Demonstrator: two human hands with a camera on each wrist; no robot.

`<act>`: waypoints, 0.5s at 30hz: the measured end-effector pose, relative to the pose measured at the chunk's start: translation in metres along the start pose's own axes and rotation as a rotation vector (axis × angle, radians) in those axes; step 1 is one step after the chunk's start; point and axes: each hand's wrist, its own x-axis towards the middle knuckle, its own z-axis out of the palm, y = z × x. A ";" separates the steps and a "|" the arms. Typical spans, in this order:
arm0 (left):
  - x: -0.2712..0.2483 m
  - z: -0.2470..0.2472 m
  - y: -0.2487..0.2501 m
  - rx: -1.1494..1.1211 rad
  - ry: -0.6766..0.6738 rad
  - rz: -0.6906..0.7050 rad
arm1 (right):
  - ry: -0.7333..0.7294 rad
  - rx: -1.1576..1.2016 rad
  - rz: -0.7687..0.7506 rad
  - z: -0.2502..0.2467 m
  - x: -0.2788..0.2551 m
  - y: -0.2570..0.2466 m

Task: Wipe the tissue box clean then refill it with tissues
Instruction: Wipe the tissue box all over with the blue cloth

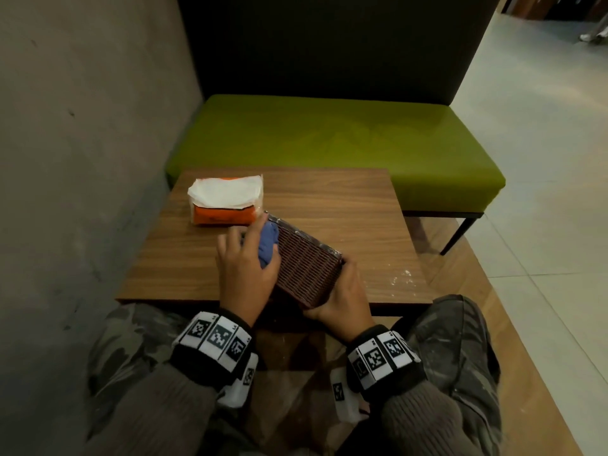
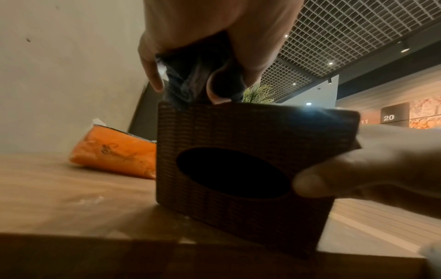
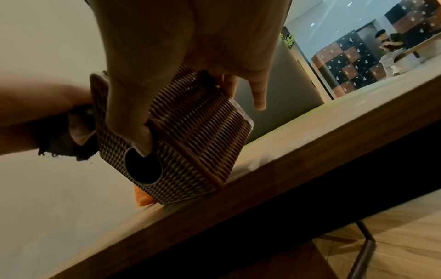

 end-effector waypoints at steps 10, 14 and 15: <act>-0.007 0.005 -0.012 -0.120 -0.037 0.017 | -0.004 0.056 0.011 0.005 0.002 0.001; -0.008 0.007 0.005 -0.128 -0.033 0.021 | 0.004 0.081 0.006 0.011 0.003 -0.002; -0.017 0.008 0.013 -0.142 -0.073 0.083 | 0.016 0.078 0.005 0.012 0.003 -0.001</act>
